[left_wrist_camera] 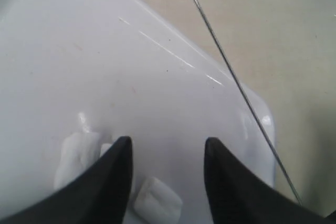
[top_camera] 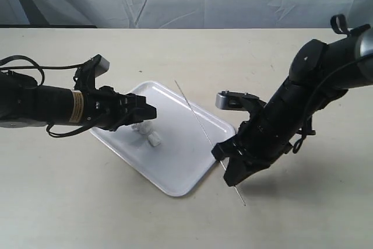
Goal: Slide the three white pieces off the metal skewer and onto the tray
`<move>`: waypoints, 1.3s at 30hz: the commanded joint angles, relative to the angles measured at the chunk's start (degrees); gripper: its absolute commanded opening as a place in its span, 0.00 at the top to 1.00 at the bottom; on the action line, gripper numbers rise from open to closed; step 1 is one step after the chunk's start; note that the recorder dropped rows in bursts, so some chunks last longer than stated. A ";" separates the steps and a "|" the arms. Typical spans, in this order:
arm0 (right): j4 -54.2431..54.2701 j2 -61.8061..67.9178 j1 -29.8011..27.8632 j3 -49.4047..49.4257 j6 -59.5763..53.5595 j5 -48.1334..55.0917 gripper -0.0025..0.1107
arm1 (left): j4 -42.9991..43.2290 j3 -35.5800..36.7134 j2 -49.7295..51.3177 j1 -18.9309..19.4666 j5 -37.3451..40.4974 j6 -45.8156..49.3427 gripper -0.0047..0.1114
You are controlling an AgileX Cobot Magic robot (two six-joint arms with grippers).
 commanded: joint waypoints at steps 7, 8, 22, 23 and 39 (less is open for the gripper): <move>2.60 5.55 7.12 -10.73 0.96 0.25 0.98 | 0.59 -0.08 -1.93 -0.04 1.21 2.37 0.49; 2.49 6.04 7.42 -11.34 1.12 0.25 0.98 | 1.13 -0.08 -2.64 -0.04 1.34 2.37 0.49; -0.73 6.09 7.54 -11.81 4.49 0.25 0.77 | 13.48 2.86 -20.33 -0.04 11.74 -3.50 0.49; -0.59 5.79 7.54 -11.81 4.49 0.43 0.77 | 16.11 3.22 -21.91 -0.04 12.22 -5.61 0.49; 1.62 -13.79 7.54 -6.88 -0.89 19.60 0.78 | 31.13 14.98 -58.83 -0.04 2.21 -24.91 0.49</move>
